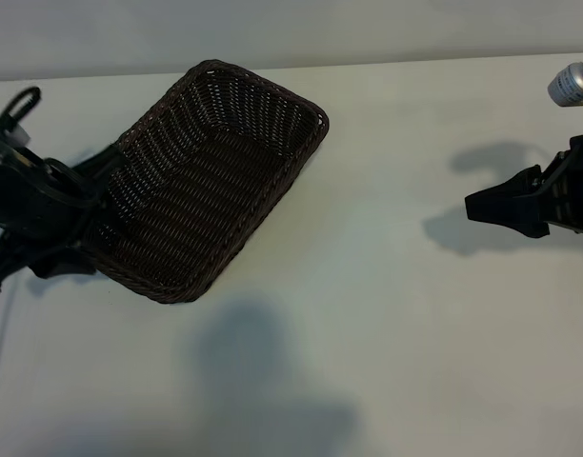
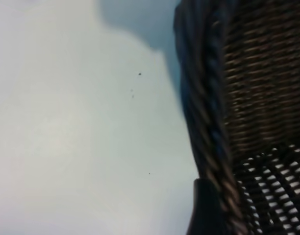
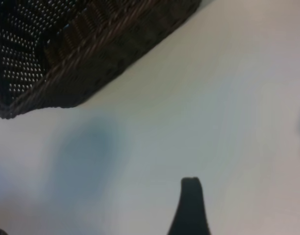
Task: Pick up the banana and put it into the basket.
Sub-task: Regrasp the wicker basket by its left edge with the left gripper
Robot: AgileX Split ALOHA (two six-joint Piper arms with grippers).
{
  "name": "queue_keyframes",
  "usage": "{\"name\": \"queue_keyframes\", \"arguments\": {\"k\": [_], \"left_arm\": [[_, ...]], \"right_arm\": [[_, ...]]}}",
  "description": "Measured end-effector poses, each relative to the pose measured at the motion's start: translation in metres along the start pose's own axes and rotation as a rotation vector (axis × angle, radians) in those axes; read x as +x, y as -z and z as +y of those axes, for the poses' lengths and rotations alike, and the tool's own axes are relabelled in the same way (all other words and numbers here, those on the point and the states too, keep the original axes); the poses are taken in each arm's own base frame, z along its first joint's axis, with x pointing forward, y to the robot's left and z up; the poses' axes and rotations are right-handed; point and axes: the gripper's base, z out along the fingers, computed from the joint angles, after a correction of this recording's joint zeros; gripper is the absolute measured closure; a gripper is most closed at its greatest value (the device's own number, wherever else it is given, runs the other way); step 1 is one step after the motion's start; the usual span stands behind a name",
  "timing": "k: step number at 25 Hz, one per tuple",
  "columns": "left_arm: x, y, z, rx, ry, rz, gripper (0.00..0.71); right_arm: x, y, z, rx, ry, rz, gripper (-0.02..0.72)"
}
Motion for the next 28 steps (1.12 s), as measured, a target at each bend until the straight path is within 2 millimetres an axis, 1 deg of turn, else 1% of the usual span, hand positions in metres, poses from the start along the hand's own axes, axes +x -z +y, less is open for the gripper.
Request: {"name": "queue_keyframes", "arguments": {"k": [2, 10, 14, 23, 24, 26, 28], "left_arm": [[-0.001, -0.006, 0.000, -0.013, 0.009, 0.013, 0.193], [-0.004, -0.017, -0.001, -0.039, 0.034, 0.040, 0.193], [-0.009, -0.040, -0.002, -0.058, 0.080, 0.054, 0.193], [-0.017, -0.064, -0.004, -0.060, 0.102, 0.035, 0.194], [-0.018, -0.066, -0.004, -0.063, 0.103, 0.035, 0.200], [-0.018, -0.069, -0.003, -0.068, 0.104, 0.038, 0.235], [-0.018, -0.070, -0.003, -0.070, 0.100, 0.039, 0.330]], "right_arm": [[0.000, 0.000, 0.000, 0.000, 0.000, 0.000, 0.122], [0.000, 0.000, 0.000, 0.000, 0.000, 0.000, 0.122], [0.000, 0.000, 0.000, 0.000, 0.000, 0.000, 0.122], [0.000, 0.000, 0.000, 0.000, 0.000, 0.000, 0.122], [0.000, 0.000, 0.000, 0.000, 0.000, 0.000, 0.122], [0.000, 0.000, 0.000, 0.000, 0.000, 0.000, 0.122], [0.000, 0.000, 0.000, 0.000, 0.000, 0.000, 0.122]]}}
